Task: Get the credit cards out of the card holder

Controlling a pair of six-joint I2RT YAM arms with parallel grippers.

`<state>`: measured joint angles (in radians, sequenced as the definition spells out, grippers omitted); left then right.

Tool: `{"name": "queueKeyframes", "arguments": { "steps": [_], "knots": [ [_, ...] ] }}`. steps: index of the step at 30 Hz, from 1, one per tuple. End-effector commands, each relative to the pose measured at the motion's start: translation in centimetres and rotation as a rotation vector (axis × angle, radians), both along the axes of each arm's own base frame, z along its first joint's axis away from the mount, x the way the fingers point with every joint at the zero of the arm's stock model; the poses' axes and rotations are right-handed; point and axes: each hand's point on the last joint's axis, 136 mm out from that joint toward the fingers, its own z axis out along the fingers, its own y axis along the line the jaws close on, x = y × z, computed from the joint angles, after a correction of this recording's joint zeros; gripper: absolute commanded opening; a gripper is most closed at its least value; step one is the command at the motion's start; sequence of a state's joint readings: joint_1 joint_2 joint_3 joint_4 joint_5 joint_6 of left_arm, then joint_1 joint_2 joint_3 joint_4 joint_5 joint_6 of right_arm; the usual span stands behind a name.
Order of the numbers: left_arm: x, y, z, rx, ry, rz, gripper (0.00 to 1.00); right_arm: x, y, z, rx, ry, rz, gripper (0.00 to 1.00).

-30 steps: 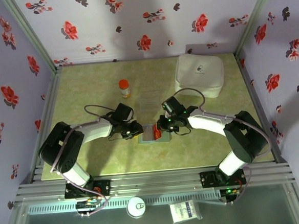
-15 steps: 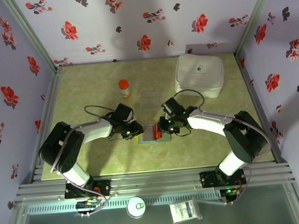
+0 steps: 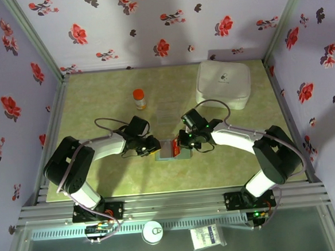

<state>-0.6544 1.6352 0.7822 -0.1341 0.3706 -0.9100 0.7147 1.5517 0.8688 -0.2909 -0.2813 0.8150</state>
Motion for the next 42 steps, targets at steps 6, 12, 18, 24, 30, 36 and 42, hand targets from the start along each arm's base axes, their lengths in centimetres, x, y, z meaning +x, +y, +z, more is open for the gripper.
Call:
{"name": "queueKeyframes", "arguments": {
  "steps": [6, 12, 18, 24, 30, 36, 42],
  "knots": [
    [-0.2, 0.2, 0.6, 0.002, 0.01, 0.006, 0.22, 0.1, -1.9, 2.6, -0.083, -0.093, 0.023, 0.04],
    [0.1, 0.4, 1.6, 0.007, -0.02, -0.001, 0.22, -0.2, -2.8, 4.1, -0.188, -0.183, 0.224, 0.03],
    [0.5, 1.6, 2.7, 0.017, -0.073, 0.034, 0.22, 1.2, -4.8, 4.7, -0.418, -0.302, 0.482, 0.01],
    [0.3, 3.1, 3.2, 0.014, -0.087, 0.063, 0.22, 3.3, -4.4, 5.5, -0.516, -0.383, 0.741, 0.0],
    [-0.3, 4.7, 3.2, 0.026, -0.087, 0.082, 0.22, 4.8, -3.0, 6.8, -0.56, -0.462, 1.052, 0.0],
    [-0.6, 6.6, 3.2, 0.023, -0.09, 0.115, 0.22, 6.7, -1.1, 7.7, -0.57, -0.513, 1.268, 0.0],
    [-0.6, 7.5, 3.8, 0.032, -0.108, 0.113, 0.22, 9.3, 0.9, 8.0, -0.491, -0.509, 1.362, 0.0]
  ]
}}
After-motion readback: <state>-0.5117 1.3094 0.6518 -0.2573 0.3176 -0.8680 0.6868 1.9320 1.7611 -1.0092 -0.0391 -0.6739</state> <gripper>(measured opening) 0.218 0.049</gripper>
